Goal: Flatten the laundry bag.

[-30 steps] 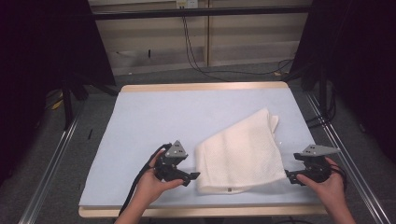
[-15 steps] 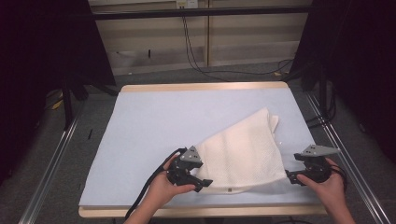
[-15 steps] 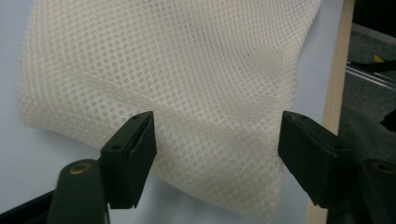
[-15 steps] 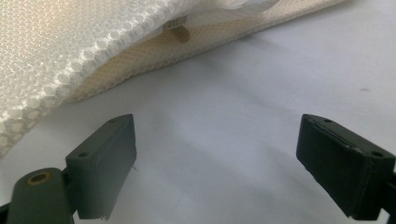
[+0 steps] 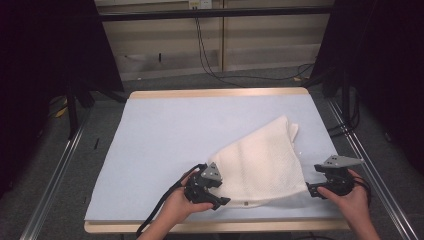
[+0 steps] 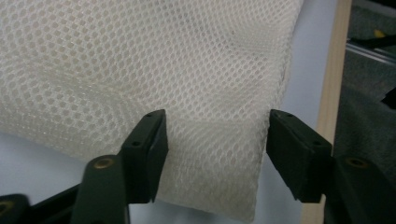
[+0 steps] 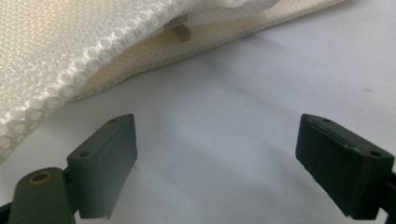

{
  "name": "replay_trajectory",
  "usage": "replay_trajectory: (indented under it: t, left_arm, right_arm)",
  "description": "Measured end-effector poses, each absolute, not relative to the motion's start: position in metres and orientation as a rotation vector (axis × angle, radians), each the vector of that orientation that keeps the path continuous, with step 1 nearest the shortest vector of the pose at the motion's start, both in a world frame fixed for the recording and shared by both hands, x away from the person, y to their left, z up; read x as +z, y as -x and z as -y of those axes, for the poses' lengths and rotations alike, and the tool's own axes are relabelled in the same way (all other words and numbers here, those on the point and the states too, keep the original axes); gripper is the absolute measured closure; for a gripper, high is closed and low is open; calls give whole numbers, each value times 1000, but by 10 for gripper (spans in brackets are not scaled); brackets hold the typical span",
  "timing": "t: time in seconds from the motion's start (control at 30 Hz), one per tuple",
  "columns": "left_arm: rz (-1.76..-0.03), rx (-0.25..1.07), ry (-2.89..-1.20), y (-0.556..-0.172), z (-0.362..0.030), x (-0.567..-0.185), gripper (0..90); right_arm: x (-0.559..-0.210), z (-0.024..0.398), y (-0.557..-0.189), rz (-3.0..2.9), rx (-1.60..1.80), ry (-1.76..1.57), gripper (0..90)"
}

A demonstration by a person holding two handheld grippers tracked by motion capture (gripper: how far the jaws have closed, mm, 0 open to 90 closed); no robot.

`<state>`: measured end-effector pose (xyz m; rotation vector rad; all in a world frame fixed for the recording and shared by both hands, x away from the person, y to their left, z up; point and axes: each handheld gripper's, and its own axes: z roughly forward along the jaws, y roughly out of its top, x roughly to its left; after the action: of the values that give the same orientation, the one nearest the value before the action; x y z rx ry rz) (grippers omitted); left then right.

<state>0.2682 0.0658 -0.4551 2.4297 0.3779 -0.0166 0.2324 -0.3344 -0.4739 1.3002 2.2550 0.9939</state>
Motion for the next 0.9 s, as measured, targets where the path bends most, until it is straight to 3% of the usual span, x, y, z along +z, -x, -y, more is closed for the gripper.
replay_trajectory:
  t: [0.13,0.2,0.23,0.37,0.7,0.9]
  left_arm:
    - [-343,63,-2464,-264,-63,-461,621]
    - [-378,21,-2443,-266,-65,-459,767]
    - [-378,21,-2443,-266,-65,-459,784]
    - [-436,-21,-2457,-271,-68,-456,804]
    - [-579,-122,-2314,-287,-83,-441,816]
    - [-651,-140,-2253,-298,-94,-432,818]
  right_arm:
    - [-474,334,-232,-2259,989,-1293,121]
    - [-474,333,-232,-2259,994,-1289,122]
    - [-474,333,-232,-2259,994,-1289,122]
    - [-473,332,-232,-2261,1004,-1287,124]
    - [-472,327,-234,-2279,1026,-1263,129]
    - [-472,320,-236,-2318,1052,-1225,208]
